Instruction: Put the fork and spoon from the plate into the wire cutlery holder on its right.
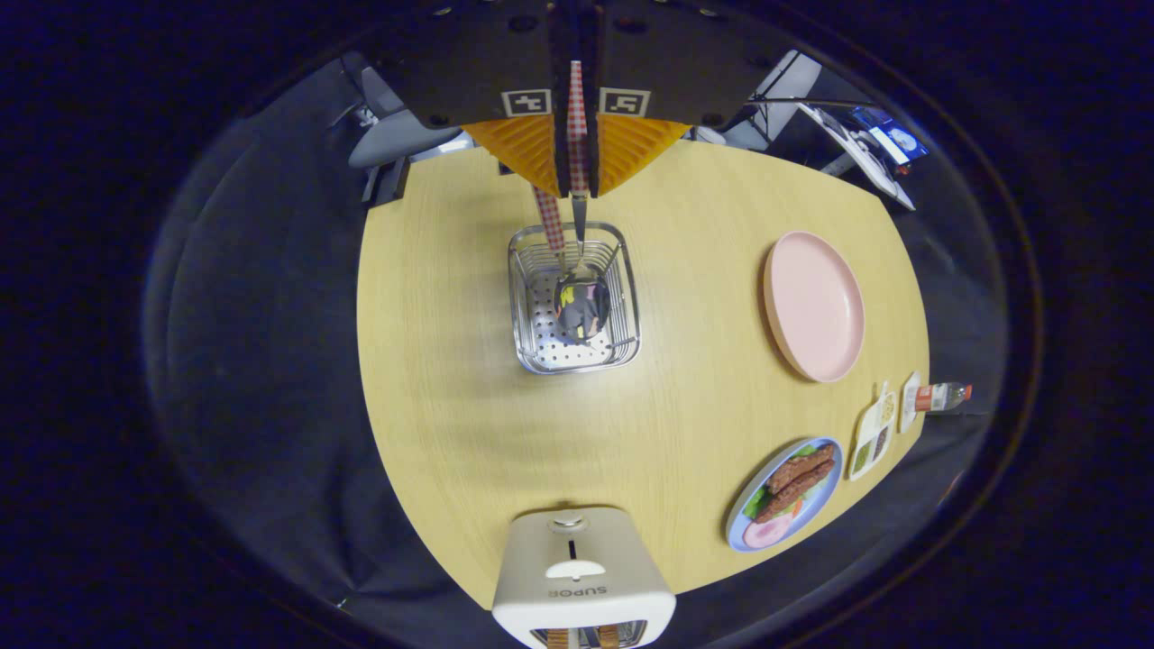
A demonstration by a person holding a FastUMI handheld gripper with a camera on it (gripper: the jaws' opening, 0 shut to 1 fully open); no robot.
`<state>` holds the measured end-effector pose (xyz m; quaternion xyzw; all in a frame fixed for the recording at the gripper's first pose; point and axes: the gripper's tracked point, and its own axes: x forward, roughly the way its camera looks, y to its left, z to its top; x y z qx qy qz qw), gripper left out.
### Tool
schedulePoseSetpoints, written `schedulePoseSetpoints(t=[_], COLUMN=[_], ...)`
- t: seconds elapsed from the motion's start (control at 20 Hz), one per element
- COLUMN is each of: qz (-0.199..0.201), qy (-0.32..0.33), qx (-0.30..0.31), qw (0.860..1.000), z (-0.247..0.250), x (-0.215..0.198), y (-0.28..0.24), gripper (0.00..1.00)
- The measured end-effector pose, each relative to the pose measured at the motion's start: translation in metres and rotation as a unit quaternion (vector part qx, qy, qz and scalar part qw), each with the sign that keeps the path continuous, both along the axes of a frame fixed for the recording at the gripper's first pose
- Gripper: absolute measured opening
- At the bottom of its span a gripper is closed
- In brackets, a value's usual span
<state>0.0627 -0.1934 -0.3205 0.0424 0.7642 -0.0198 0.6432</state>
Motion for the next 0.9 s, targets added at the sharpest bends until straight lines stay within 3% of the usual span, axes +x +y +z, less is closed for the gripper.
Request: schedulePoseSetpoints(t=[0.3,0.65,0.9], qz=[0.025,0.042,0.054], qy=[0.026,-0.002,-0.040], qx=[-0.009,-0.021,-0.019], qw=[0.999,0.999,0.998], z=[0.000,0.005,0.016], x=[-0.007,0.004,0.012], y=[0.001,0.005,0.017], gripper=[0.08,0.11,0.22])
